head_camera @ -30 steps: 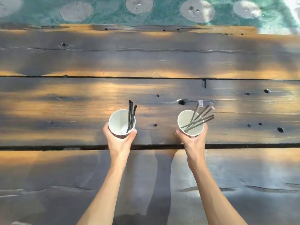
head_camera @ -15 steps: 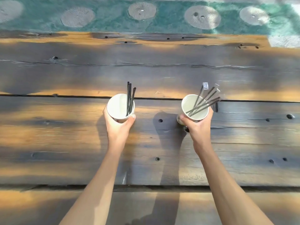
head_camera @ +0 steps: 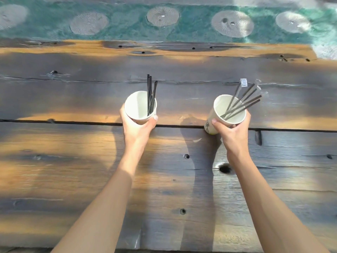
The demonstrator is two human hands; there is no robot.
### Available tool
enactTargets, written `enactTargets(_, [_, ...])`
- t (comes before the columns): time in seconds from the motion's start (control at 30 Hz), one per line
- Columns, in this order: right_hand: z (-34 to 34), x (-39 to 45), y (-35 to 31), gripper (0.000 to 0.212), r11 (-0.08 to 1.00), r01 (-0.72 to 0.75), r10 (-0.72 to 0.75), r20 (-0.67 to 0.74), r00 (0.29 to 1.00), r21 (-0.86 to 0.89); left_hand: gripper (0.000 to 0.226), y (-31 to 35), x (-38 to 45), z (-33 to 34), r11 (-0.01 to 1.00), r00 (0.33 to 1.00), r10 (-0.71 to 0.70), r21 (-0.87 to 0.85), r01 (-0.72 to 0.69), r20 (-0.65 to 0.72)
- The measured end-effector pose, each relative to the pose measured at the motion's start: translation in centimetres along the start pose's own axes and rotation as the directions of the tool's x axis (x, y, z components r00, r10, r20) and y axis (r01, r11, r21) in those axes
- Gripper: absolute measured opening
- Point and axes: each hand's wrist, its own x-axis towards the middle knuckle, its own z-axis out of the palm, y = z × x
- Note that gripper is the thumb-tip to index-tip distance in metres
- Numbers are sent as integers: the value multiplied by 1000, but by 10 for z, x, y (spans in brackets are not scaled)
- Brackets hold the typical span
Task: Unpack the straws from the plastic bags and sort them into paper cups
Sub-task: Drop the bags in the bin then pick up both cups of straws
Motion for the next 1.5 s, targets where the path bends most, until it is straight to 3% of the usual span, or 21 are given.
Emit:
enactTargets(0.3, [18,38,-7,81,997,73,-73,30,997,-10,75,5,37,21,1000,998,2,30,-4,69])
enactTargets(1.3, [13,43,8,85,988,113,-103,91,990,-102,89,9,27,17,999,995,-12,42,8,95])
enactTargets(1.5, [12,38,8,89,993,90,-81,107,991,-80,101,-1,32,13,996,993,-35,90,25,109])
